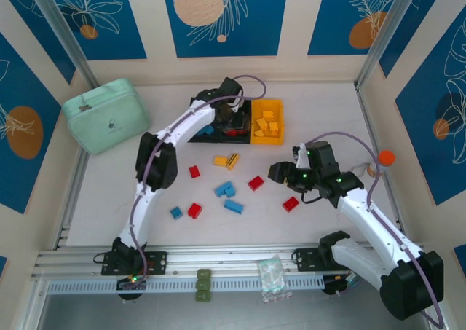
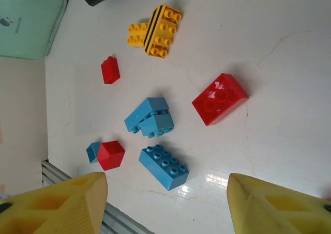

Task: Sort the legos into containers by color

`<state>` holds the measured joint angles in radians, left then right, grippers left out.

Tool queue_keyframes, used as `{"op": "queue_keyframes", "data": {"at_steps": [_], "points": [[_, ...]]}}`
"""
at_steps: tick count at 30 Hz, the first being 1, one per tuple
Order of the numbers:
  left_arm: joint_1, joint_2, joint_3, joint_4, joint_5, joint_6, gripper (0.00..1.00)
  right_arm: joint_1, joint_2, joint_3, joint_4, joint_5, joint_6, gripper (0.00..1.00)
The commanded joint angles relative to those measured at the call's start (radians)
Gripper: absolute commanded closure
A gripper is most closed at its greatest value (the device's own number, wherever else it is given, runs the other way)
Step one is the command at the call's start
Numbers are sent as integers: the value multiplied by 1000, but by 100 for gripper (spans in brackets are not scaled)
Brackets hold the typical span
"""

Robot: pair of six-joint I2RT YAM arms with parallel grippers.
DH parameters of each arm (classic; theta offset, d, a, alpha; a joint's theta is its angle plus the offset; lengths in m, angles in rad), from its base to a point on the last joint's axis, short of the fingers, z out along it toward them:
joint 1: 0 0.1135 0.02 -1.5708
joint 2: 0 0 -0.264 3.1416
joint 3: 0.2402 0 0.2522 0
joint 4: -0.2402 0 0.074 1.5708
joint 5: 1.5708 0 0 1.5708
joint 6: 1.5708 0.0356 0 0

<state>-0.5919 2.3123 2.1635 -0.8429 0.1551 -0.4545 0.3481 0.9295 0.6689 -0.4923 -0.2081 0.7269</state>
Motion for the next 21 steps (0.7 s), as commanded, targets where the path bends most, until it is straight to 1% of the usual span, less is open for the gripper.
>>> {"op": "queue_keyframes", "data": {"at_steps": [1,5,13,16,19,21], "points": [[-8,-203,-147,83,40,9,51,14,25,18,-46,16,12,37],[-7,-362,-367,164,74,9,51,47,47,45,-73,66,30,36],[-8,-626,-725,286,116,7,49,138,131,132,-181,242,115,35],[-8,-724,-856,330,127,-5,46,157,183,169,-228,276,169,33],[-8,-823,-987,368,126,-24,42,172,239,192,-241,285,218,32],[-8,-889,-1068,395,126,-42,40,191,289,221,-264,306,241,27]]}}
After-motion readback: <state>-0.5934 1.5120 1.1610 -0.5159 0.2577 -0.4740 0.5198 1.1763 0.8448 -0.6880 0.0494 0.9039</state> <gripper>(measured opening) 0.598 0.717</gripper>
